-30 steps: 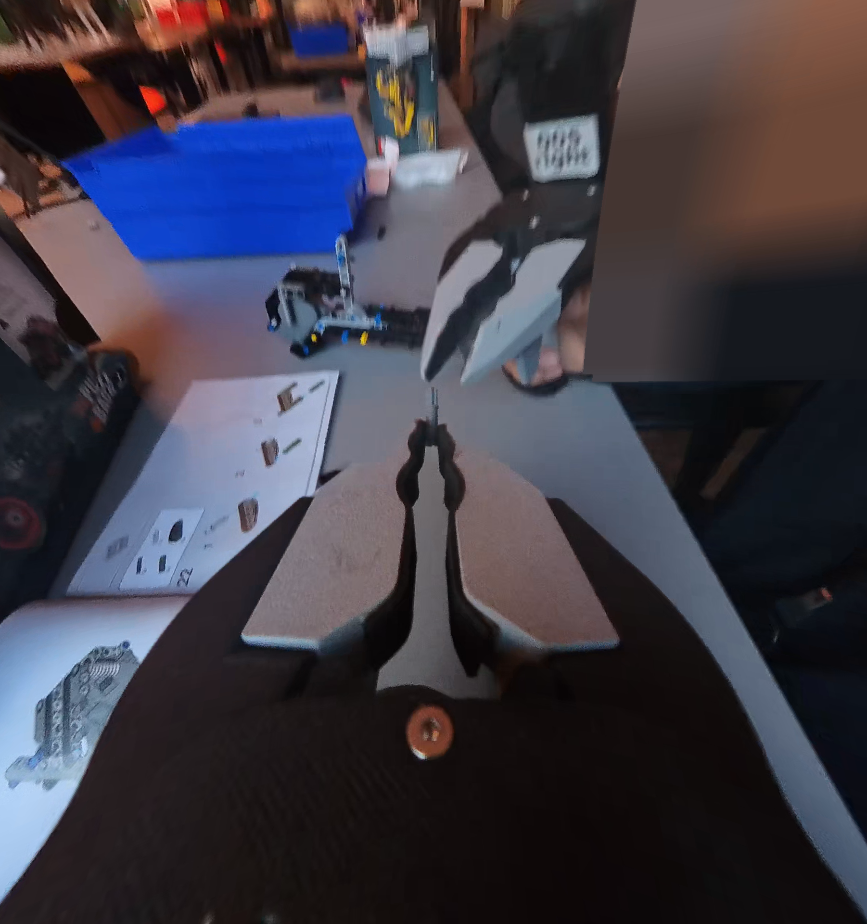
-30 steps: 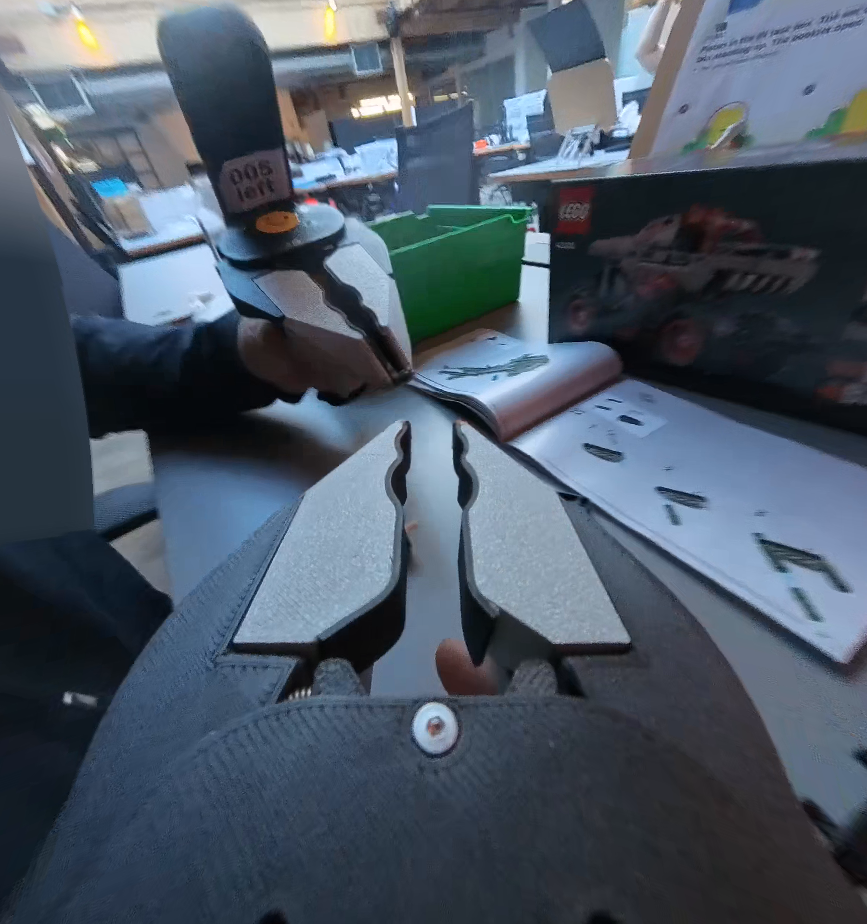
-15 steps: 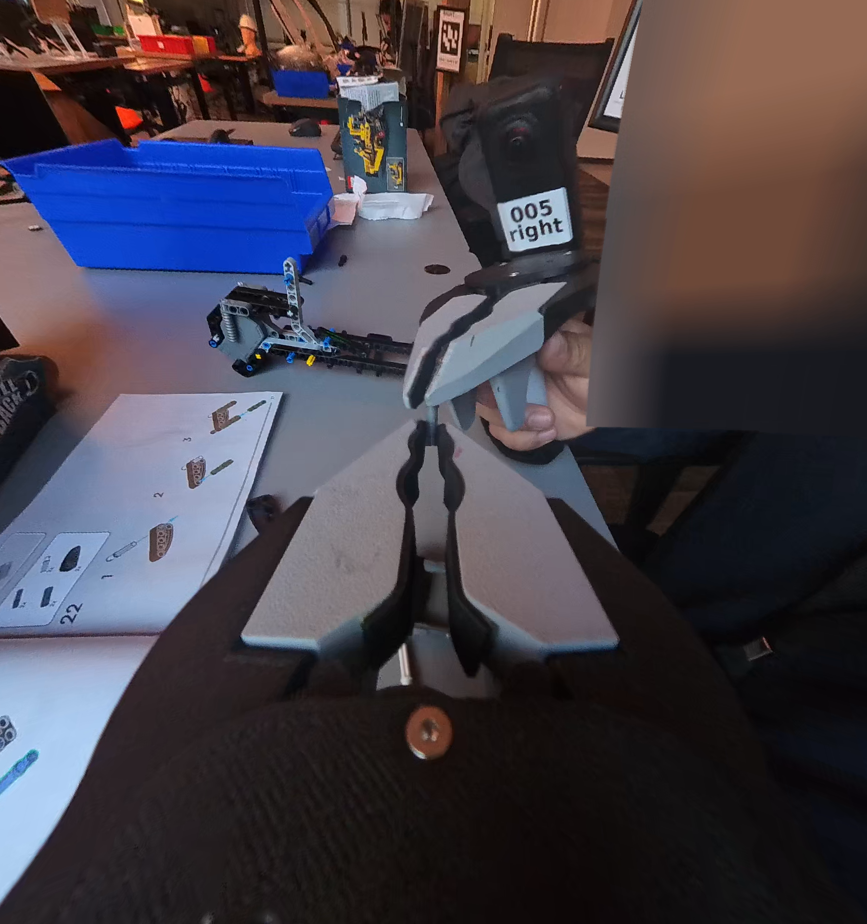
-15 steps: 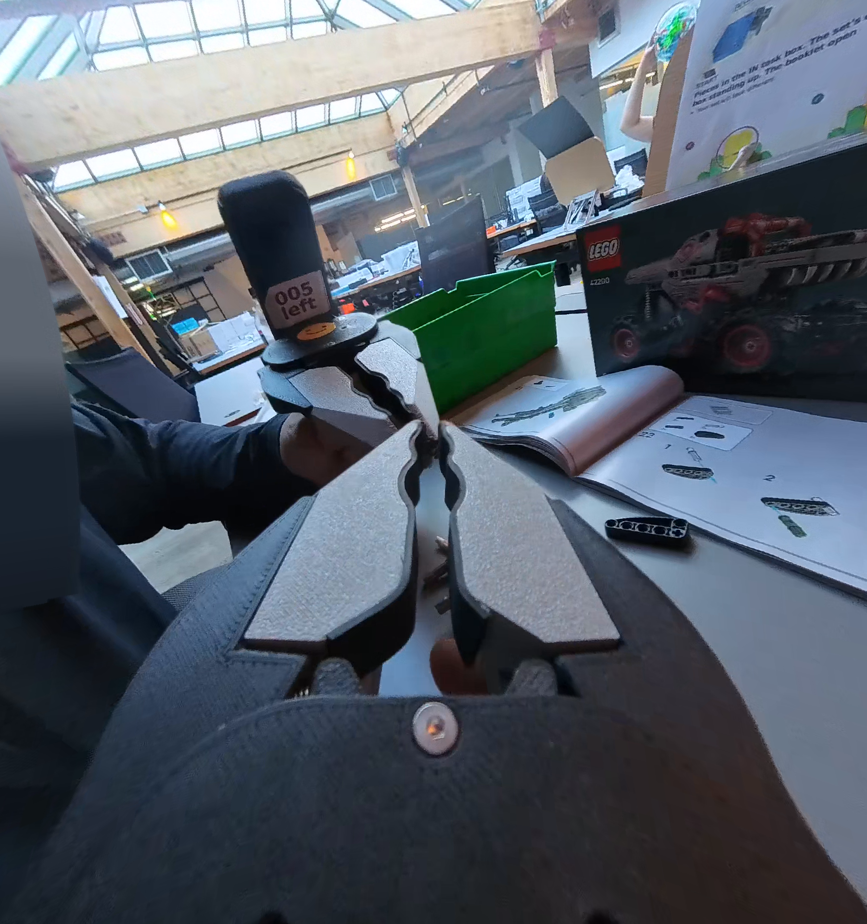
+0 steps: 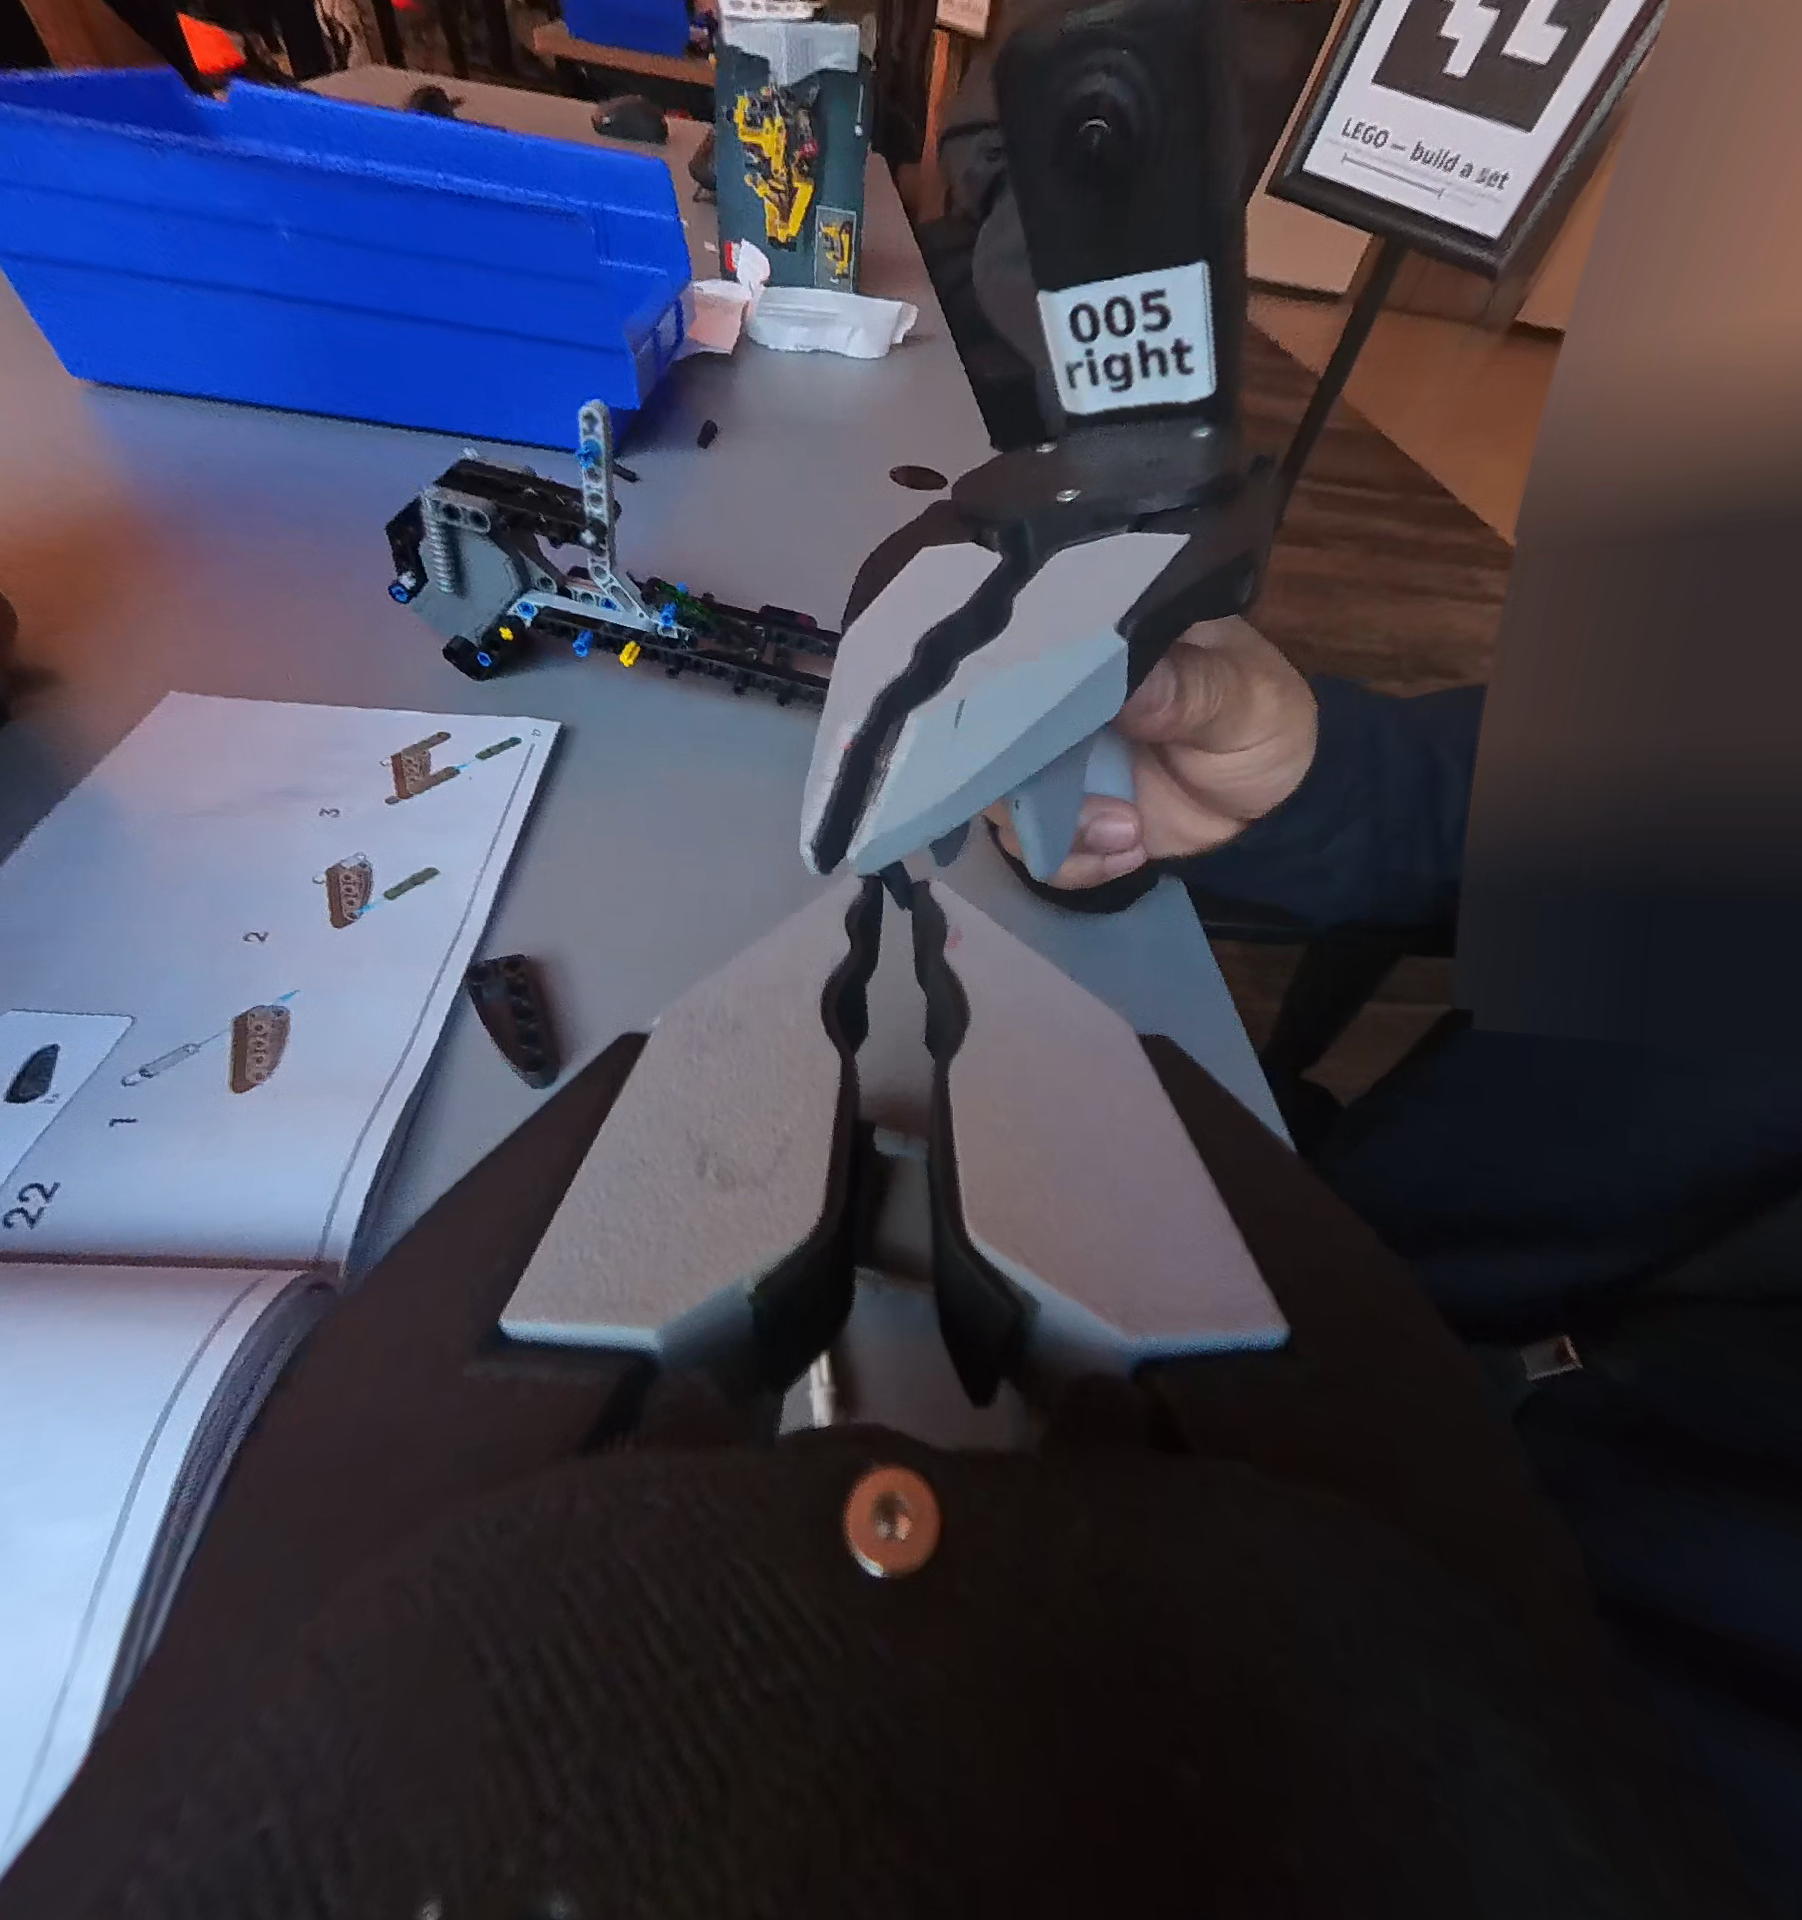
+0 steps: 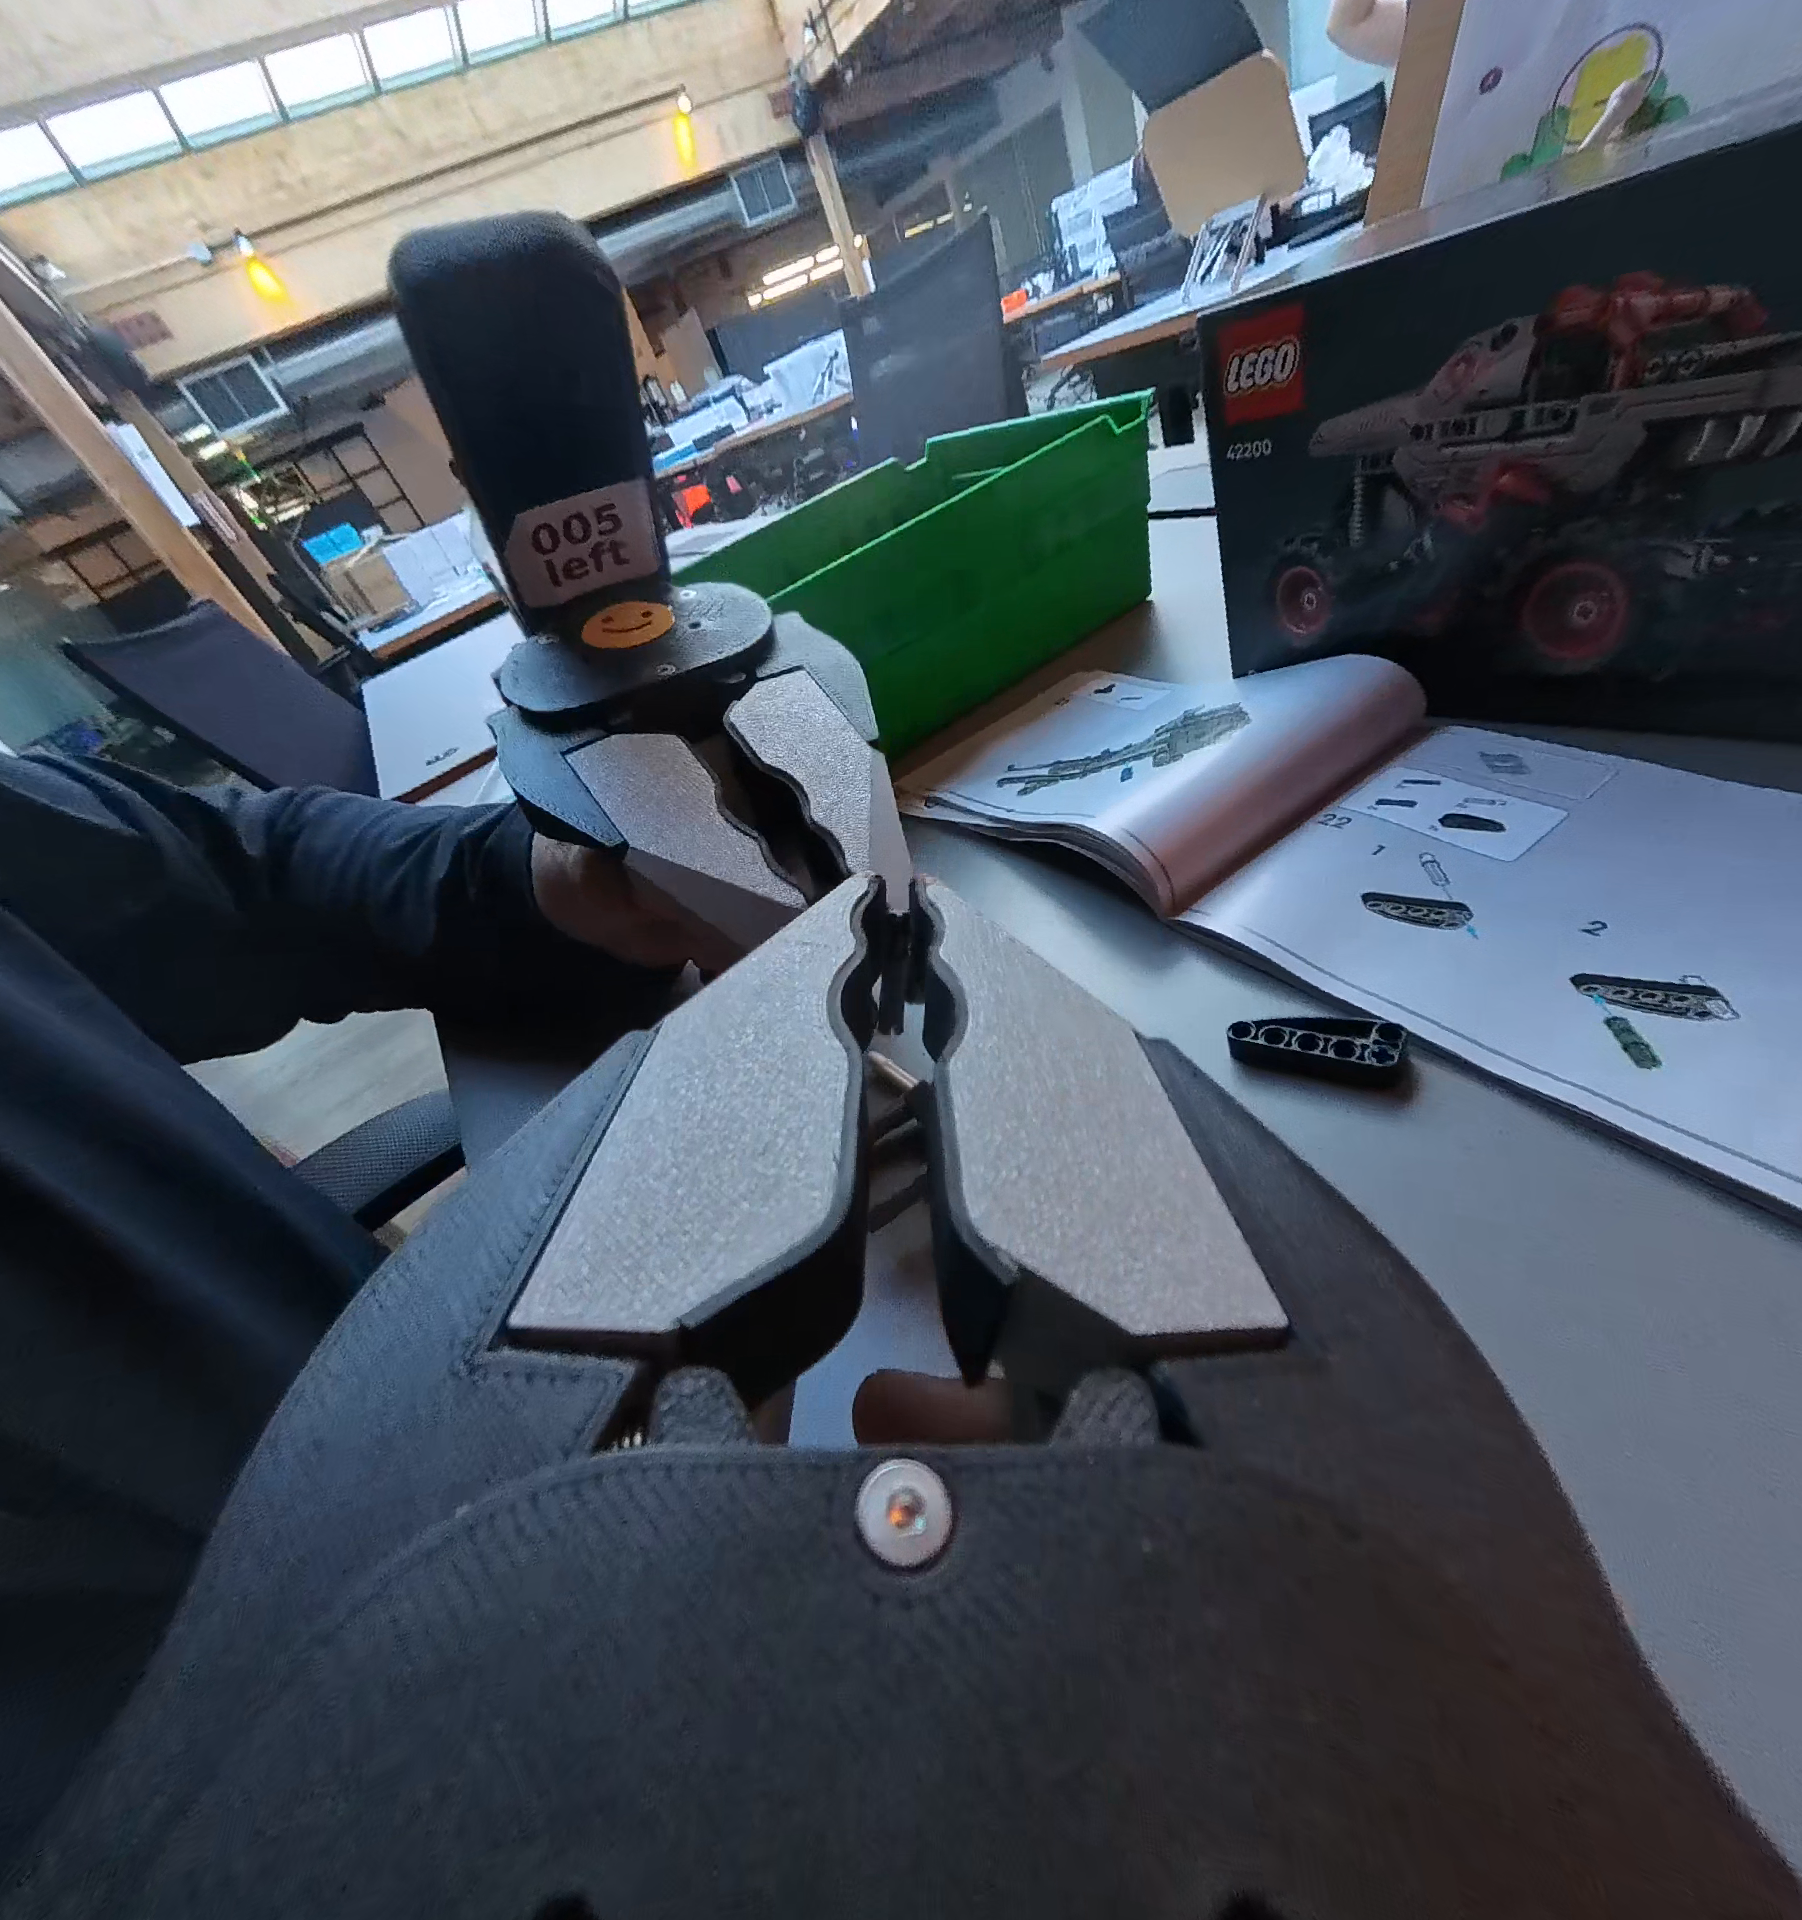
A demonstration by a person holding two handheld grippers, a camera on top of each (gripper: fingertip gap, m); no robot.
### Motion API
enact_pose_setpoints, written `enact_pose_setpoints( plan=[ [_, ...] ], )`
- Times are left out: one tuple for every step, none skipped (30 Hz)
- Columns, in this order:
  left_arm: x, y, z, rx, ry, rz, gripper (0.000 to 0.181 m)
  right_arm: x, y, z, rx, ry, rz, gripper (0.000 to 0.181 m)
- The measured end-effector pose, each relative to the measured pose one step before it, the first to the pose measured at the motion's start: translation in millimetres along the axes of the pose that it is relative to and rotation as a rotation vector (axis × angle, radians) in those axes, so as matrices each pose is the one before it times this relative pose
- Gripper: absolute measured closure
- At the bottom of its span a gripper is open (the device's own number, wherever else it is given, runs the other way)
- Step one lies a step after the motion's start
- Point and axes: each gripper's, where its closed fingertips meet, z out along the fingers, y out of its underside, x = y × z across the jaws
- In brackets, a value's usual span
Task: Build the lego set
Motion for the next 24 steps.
enact_pose_setpoints(
  plan=[
    [-0.04, 0.45, 0.12, 0.0012, 0.01, -0.0169, 0.179, 0.44, 0.35, 0.31, -0.0071, -0.001, 0.0015, 0.181],
    [-0.25, 0.88, 0.02, -0.0034, 0.0072, -0.0111, 0.179, 0.88, -0.17, -0.07, -0.0012, 0.0029, 0.002, 0.181],
    [-0.2, 1.98, 0.15, -0.0132, 0.0056, -0.0044, 0.179, 1.5, -0.26, -0.45, 0.0, 0.0054, 0.005, 0.181],
    [-0.17, 1.98, 0.01, -0.0134, 0.003, 0.0004, 0.178, 1.48, -0.55, -0.81, 0.0028, 0.0042, 0.0085, 0.181],
    [-0.23, 1.23, -0.06, -0.0092, 0.0008, 0.0002, 0.177, 0.75, -1.26, -0.94, 0.0075, -0.0022, 0.0126, 0.181],
    [0.51, -0.15, -0.13, -0.0004, 0.0058, -0.0047, 0.176, -0.29, -1.48, -0.72, 0.0103, -0.0103, 0.0186, 0.181],
    [1.76, -1.2, 0.16, 0.0055, 0.0154, -0.0127, 0.175, -1.01, -1.4, -0.45, 0.0112, -0.0168, 0.0236, 0.181],
    [2.95, -1.07, 0.4, 0.0044, 0.0235, -0.0179, 0.173, -1.57, -1.32, 0.03, 0.0102, -0.0218, 0.026, 0.181],
    [2.06, -0.62, 0.66, 0.0013, 0.0182, -0.0168, 0.171, -1.61, -0.68, 0.52, 0.0068, -0.0223, 0.027, 0.181],
    [0.63, 0.01, 0.53, -0.0008, 0.0085, -0.0142, 0.169, -1.23, -0.24, 0.78, 0.0028, -0.0189, 0.0233, 0.181],
    [0.58, 0.14, 0.5, -0.0007, 0.0082, -0.0121, 0.168, -1.41, 0.3, 0.94, -0.0003, -0.0161, 0.0134, 0.181],
    [0.64, -0.15, 0.37, 0.0011, 0.0066, -0.0107, 0.169, -1.52, 0.7, 1.01, -0.0026, -0.0118, 0.0014, 0.181],
    [0.6, -0.92, -0.17, 0.0058, 0.0044, -0.0079, 0.17, -0.94, 0.94, 1.1, -0.005, -0.002, -0.0074, 0.181],
    [0.87, -1.29, -0.48, 0.0076, 0.0052, -0.0066, 0.173, -0.66, 1.33, 1.24, -0.0077, 0.003, -0.0139, 0.181],
    [-0.02, -0.63, -0.65, 0.0041, 0.0011, -0.0076, 0.175, -1.53, 1.03, 1.18, -0.006, 0.0005, -0.0151, 0.181],
    [-0.12, 0.04, -0.6, 0.0002, 0.0012, -0.0052, 0.178, -1.81, 0.33, 1.13, -0.0038, -0.0003, -0.0124, 0.181],
    [-0.34, -0.01, -0.42, 0.0013, 0.0, -0.0033, 0.179, -0.99, -0.12, 0.79, -0.0027, 0.0052, -0.012, 0.181],
    [-0.94, -0.33, -0.43, 0.0039, -0.0038, -0.0034, 0.179, -1.05, -0.63, 0.45, -0.0002, 0.0043, -0.0158, 0.181],
    [-0.48, -0.9, -0.72, 0.0068, -0.0014, 0.0003, 0.18, -0.69, -1.17, 0.05, 0.0027, 0.008, -0.0174, 0.181],
    [-0.43, -1.79, -1.01, 0.0109, -0.0033, 0.0033, 0.18, -0.43, -1.63, -0.51, 0.0053, 0.0075, -0.0164, 0.179],
    [-0.94, -3.63, -1.95, 0.0215, -0.0082, 0.0085, 0.18, -0.43, -1.48, -1.22, 0.004, 0.0038, -0.0128, 0.175],
    [-0.64, -4.37, -2.64, 0.0258, -0.005, 0.0108, 0.18, 0.28, -1.35, -2.34, 0.0038, 0.0045, -0.0068, 0.173],
    [-0.75, -3.73, -2.56, 0.0194, -0.003, 0.0047, 0.18, 1.58, -1.68, -3.24, 0.0082, 0.0092, -0.0033, 0.172],
    [-1.95, -3.05, -2.19, 0.0147, -0.009, 0.0009, 0.18, 2.4, -1.69, -3.72, 0.0114, 0.011, -0.0004, 0.173]
  ],
)
